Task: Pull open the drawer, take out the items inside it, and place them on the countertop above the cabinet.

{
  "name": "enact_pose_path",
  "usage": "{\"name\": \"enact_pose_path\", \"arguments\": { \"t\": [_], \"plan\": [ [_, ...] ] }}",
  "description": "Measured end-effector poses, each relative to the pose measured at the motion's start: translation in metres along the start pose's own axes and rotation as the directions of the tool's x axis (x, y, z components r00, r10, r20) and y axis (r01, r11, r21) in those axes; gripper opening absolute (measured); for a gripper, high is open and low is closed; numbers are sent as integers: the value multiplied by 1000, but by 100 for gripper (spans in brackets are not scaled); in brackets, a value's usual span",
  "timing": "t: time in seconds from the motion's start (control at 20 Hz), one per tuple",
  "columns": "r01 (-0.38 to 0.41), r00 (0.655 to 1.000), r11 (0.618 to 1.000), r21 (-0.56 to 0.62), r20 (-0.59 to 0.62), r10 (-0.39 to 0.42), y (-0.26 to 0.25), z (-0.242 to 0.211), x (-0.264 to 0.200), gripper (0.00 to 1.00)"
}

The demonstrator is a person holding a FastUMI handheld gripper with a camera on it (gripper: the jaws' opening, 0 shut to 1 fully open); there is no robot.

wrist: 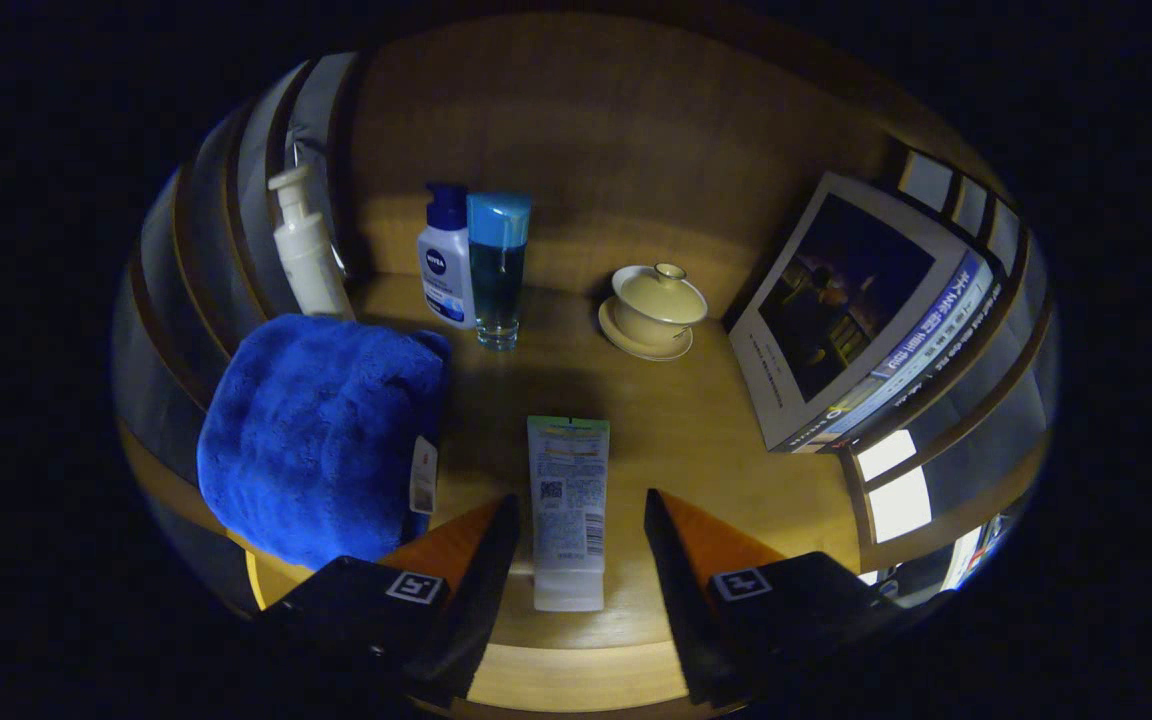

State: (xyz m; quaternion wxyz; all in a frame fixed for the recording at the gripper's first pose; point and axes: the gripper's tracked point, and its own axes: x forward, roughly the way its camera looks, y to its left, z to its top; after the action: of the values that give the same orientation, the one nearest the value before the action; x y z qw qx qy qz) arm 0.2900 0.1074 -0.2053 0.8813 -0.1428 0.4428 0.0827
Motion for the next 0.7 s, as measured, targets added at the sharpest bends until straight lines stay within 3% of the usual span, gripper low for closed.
{"name": "enact_pose_path", "arguments": {
  "t": [0.15, 0.35, 0.7],
  "plan": [
    [-36, 999, 999, 36, 33, 35, 5, -15, -14, 91],
    [-11, 993, 999, 46, 117, 5, -5, -27, -40, 98],
    [3, 958, 995, 103, 286, -32, -20, -42, -88, 99]
  ]
}}
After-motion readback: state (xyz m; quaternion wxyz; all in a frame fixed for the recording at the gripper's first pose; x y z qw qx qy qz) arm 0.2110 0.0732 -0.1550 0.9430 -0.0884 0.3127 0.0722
